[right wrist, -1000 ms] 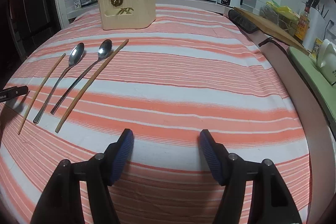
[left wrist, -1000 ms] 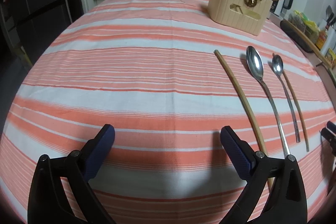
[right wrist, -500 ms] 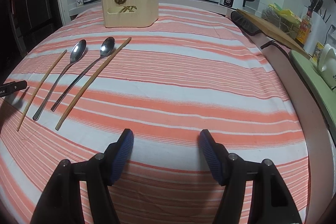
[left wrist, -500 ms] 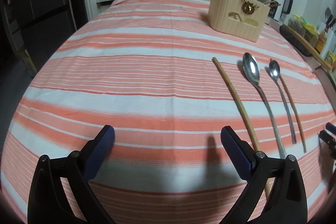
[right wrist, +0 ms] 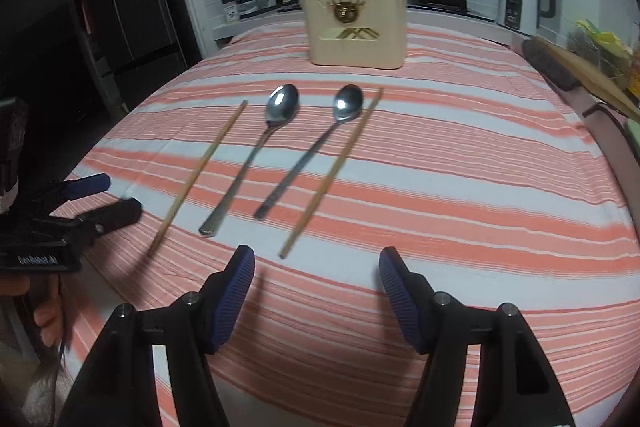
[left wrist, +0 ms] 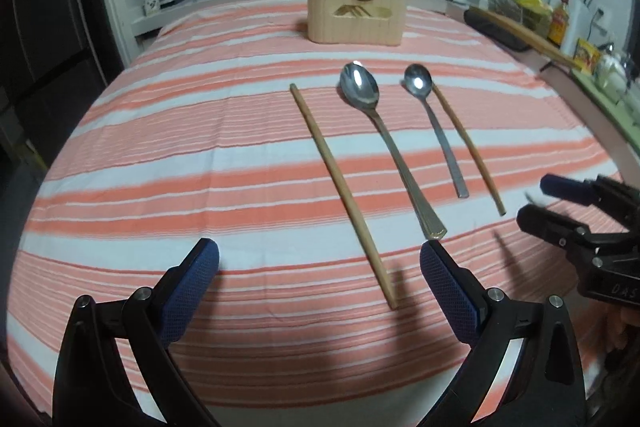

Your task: Organize utensils

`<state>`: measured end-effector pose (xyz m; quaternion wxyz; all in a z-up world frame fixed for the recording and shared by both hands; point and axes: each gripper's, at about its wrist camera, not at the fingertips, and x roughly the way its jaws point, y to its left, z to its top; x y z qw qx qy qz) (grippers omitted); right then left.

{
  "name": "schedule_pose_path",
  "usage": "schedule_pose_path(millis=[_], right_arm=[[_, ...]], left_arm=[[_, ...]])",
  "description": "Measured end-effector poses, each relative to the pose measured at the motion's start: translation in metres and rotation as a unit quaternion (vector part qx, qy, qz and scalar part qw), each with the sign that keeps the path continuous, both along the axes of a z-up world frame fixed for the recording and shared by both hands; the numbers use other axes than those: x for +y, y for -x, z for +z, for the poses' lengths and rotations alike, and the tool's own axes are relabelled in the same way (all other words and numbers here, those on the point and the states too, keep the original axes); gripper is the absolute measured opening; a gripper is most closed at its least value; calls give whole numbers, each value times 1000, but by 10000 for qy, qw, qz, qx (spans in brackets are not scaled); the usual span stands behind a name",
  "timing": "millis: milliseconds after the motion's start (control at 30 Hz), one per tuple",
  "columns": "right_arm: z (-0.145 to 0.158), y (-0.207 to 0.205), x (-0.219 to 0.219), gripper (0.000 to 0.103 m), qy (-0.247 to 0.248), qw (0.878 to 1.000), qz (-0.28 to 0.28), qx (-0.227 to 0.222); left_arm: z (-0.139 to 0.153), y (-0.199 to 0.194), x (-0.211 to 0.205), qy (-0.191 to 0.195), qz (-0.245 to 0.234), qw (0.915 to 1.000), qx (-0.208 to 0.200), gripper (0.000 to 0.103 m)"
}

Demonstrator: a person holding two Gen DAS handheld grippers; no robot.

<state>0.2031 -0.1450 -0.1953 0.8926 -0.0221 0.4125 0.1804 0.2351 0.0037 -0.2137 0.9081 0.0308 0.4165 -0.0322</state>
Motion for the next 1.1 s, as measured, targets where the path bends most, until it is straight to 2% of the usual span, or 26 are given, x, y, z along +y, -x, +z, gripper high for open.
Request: schedule_pose_path(millis=[133, 300, 333, 367, 400, 467, 500, 567, 867, 933, 1000, 1033, 1067, 1100], right_arm=[[-7, -13, 11, 56, 250, 9996, 20, 139], [-11, -23, 21, 44, 415, 9988, 118, 240], [-13, -25, 23, 41, 493, 9983, 132, 270], [-14, -24, 25, 32, 564, 9980, 107, 247], [-13, -25, 25, 23, 634, 9977, 28, 218], [-13, -28, 20, 9, 674, 9973, -165, 240], [-13, -30, 16, 8, 644, 9972, -270, 261], [-13, -35, 8, 6, 671, 9963, -464, 275], [-12, -46, -72, 5, 792, 9862, -1422, 303], [-13, -46, -91, 5, 915, 9829, -1570, 282], [-12, -46, -104, 6, 986, 9820, -1588, 260], [-11, -46, -108, 6, 1067, 9817, -1561, 217], [-10, -45, -111, 7, 1112, 9819, -1528, 142], [-9, -44, -114, 10, 1129, 9825, -1481, 94]], left_arm=[[-8, -8, -12, -248, 11, 9995, 180, 99], [-13, -9, -18, -309, -46, 9991, 300, 82], [-13, -9, -18, -307, -59, 9991, 296, 75], [-13, -9, -18, -246, -99, 9992, 304, 62], [-13, -9, -18, -154, -133, 9993, 322, 55], [-11, -10, -17, -117, -108, 9993, 325, 19], [-11, -11, -17, -161, -73, 9993, 319, 9], [-11, -15, -12, -117, 26, 9995, 308, 5], [-13, -30, 43, -70, 932, 9954, 221, 5], [-13, -33, 53, -108, 1022, 9945, 212, 7], [-13, -36, 61, 41, 977, 9950, 215, 9], [-13, -37, 64, 114, 947, 9952, 233, 23], [-13, -39, 66, 164, 922, 9953, 242, 54], [-12, -39, 68, 208, 901, 9955, 222, 70]])
